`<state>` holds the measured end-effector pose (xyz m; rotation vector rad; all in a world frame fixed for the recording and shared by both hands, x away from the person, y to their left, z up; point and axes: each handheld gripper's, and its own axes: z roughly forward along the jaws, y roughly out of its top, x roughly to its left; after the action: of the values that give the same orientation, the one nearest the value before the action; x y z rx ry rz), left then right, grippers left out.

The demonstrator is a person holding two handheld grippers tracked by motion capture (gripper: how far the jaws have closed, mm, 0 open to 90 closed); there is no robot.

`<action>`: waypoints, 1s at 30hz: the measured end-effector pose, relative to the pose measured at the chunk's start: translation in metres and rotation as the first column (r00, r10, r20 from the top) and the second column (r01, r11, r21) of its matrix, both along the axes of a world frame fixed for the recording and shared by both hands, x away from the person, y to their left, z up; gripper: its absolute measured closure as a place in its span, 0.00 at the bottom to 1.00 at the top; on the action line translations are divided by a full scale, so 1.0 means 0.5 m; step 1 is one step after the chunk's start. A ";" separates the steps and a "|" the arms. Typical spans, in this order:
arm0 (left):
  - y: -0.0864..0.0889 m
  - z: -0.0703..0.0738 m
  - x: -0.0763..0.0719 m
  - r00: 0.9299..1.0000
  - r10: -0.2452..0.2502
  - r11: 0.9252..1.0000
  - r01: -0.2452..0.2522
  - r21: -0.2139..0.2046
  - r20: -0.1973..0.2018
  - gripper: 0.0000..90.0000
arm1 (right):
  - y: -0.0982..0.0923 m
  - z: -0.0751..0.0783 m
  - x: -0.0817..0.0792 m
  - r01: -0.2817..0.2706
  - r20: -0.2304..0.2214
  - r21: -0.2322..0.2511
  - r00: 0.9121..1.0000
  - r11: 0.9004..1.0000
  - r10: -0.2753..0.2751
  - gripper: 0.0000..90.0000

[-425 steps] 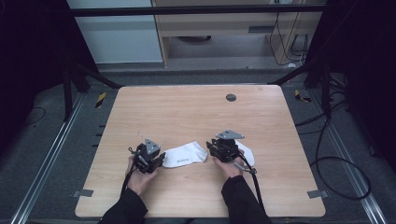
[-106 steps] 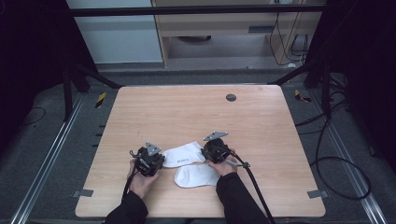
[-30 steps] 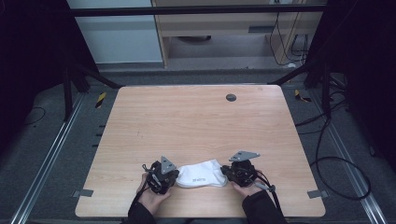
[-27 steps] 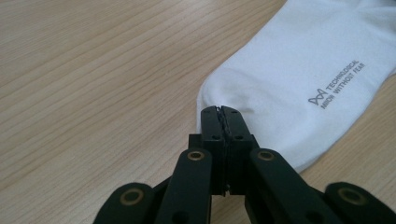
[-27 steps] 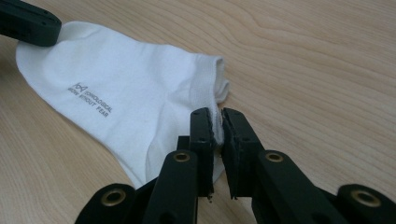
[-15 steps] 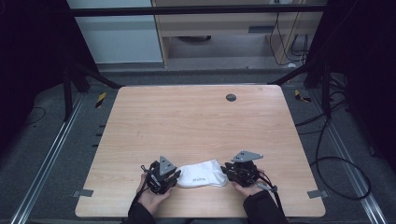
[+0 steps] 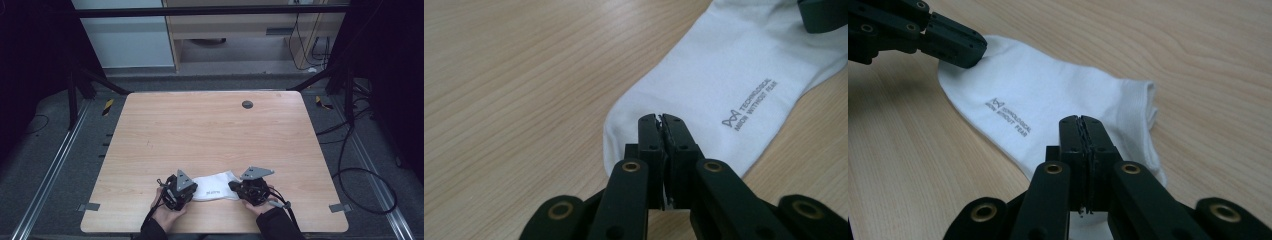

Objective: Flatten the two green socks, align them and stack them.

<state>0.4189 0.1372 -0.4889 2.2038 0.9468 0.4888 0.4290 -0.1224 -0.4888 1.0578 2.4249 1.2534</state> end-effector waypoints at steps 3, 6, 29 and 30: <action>-0.006 -0.008 0.005 1.000 -0.007 1.000 0.007 0.017 -0.003 0.97 | -0.004 -0.008 -0.001 0.003 -0.021 -0.020 1.000 1.000 -0.003 1.00; -0.009 -0.010 0.006 1.000 -0.010 1.000 0.010 0.022 0.004 0.97 | -0.011 -0.016 -0.002 0.005 -0.035 -0.042 0.999 0.999 -0.006 1.00; -0.009 -0.010 0.003 1.000 -0.027 1.000 0.027 0.014 0.007 0.96 | -0.015 -0.020 0.029 0.110 0.004 -0.055 0.994 0.992 -0.110 1.00; -0.010 -0.010 0.002 1.000 -0.031 0.999 0.031 0.018 0.007 0.96 | -0.015 -0.020 0.029 0.110 0.004 -0.055 0.994 0.992 -0.110 1.00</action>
<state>0.4200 0.1324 -0.4938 2.2279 0.9068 0.4927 0.4433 -0.1301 -0.4990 1.1576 2.3505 1.1455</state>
